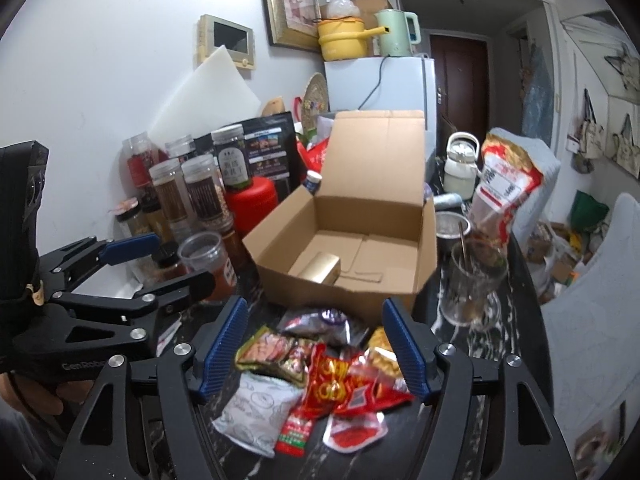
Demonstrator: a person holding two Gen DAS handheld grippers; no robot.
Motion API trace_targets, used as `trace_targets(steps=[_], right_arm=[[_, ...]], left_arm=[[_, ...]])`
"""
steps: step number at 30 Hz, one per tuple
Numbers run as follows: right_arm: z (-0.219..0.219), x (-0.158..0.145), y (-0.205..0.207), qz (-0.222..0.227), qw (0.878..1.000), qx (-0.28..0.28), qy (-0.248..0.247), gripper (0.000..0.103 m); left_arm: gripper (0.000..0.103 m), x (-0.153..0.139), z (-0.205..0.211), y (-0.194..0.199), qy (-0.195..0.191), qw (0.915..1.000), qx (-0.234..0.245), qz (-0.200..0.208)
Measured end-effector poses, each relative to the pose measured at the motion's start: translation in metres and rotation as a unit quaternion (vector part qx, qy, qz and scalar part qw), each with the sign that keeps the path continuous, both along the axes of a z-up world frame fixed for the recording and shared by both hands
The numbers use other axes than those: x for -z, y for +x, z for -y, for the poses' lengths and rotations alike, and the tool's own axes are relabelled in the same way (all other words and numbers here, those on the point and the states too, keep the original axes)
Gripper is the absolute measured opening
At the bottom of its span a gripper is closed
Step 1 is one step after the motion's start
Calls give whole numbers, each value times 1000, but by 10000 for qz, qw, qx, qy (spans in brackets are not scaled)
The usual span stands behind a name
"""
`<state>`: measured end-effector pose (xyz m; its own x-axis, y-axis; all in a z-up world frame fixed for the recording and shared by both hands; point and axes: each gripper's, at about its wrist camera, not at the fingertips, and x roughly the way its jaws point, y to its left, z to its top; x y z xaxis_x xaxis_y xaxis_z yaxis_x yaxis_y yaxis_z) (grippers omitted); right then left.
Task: Organize snacks
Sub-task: 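Move both tools back over the snack pile, then grasp the white bread packet with the left tool while the right tool grasps the pink sachet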
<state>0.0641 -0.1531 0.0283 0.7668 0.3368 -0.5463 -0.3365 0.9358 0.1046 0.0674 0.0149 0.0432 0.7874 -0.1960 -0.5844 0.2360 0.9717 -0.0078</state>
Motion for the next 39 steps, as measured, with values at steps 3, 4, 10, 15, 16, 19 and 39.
trace_targets(steps=[3, 4, 10, 15, 16, 19, 39], right_arm=[[2, 9, -5, -69, 9999, 70, -34, 72], [2, 13, -7, -92, 9999, 102, -45, 72], [6, 34, -20, -128, 9996, 231, -139, 74], [16, 53, -26, -340, 9988, 353, -50, 74], [19, 59, -27, -416, 9984, 380, 45, 74], [23, 75, -29, -588, 9973, 419, 132, 74], [31, 141, -8, -1389, 9888, 490, 243, 74]], left_arm=[[83, 11, -1, -4, -83, 9999, 54, -132], [83, 14, 0, -6, -102, 9998, 71, -171], [83, 42, 11, -14, -78, 9991, 105, -412], [83, 63, 12, -18, -380, 9967, 219, -680], [83, 67, 13, -19, -361, 9965, 209, -722], [83, 82, 14, -21, -340, 9955, 146, -874], [83, 166, 20, 10, -599, 9747, 27, -2151]])
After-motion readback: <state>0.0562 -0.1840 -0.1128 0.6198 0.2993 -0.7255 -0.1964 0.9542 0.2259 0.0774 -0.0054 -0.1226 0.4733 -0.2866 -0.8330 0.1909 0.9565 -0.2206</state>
